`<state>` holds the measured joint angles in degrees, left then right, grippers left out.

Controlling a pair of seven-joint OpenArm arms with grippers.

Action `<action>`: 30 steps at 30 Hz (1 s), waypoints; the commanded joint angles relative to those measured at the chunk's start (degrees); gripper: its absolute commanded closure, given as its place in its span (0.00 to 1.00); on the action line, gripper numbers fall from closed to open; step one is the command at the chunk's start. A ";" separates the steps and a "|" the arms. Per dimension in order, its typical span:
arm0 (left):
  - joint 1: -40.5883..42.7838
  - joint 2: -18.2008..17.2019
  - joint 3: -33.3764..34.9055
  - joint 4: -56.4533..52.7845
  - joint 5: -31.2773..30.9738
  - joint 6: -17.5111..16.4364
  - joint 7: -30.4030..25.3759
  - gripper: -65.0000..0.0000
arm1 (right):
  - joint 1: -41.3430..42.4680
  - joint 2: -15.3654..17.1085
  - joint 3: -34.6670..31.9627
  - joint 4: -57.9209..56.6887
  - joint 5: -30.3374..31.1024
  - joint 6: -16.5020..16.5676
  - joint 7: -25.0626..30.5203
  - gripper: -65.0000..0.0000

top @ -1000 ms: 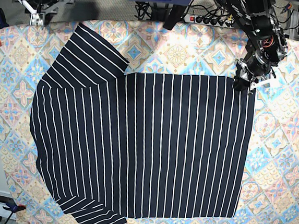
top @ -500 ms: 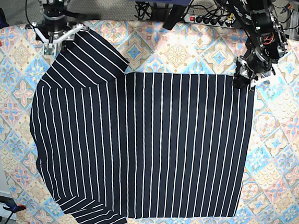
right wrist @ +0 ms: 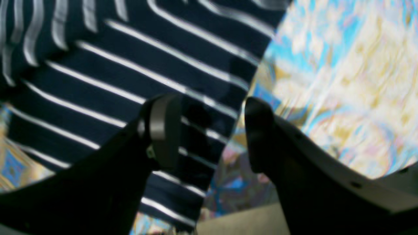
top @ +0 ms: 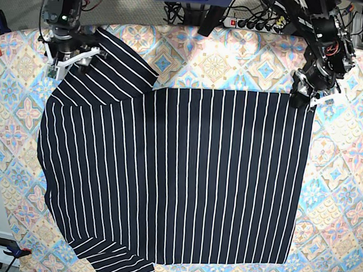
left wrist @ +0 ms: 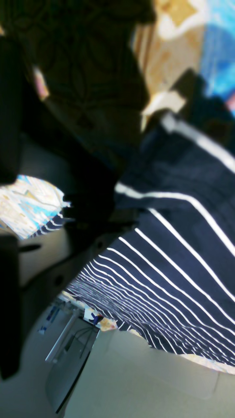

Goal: Fold the T-shirt properly
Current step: 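Grasp the shirt edge with both grippers and fold it over the body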

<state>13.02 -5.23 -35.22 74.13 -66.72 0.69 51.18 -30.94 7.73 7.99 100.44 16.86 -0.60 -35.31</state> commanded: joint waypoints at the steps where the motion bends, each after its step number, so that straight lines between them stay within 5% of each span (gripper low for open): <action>1: -0.40 -0.61 -0.16 0.82 -0.49 -0.29 -0.15 1.00 | 0.56 0.41 0.32 0.08 0.32 0.21 1.24 0.53; 15: -0.49 -0.70 -0.07 0.82 -0.40 -0.29 -0.15 1.00 | 1.36 0.05 -0.12 -6.95 0.32 0.47 1.33 0.53; 19: -0.49 -0.70 -0.07 0.82 -0.40 -0.29 -0.15 1.00 | 1.36 -0.03 -0.21 -7.04 0.32 0.91 1.33 0.60; 25: -0.49 -0.70 -0.07 0.82 -0.49 -0.29 -0.06 1.00 | 1.36 -0.03 -1.26 -7.04 0.41 11.11 0.89 0.74; 30: -0.31 -0.70 -0.07 0.82 -0.58 -0.29 0.03 1.00 | 1.00 -0.03 -1.00 -6.69 0.41 14.01 0.89 0.94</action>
<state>12.88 -5.23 -35.22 74.13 -66.48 0.69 51.22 -29.71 7.33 6.76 92.79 16.99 12.91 -34.76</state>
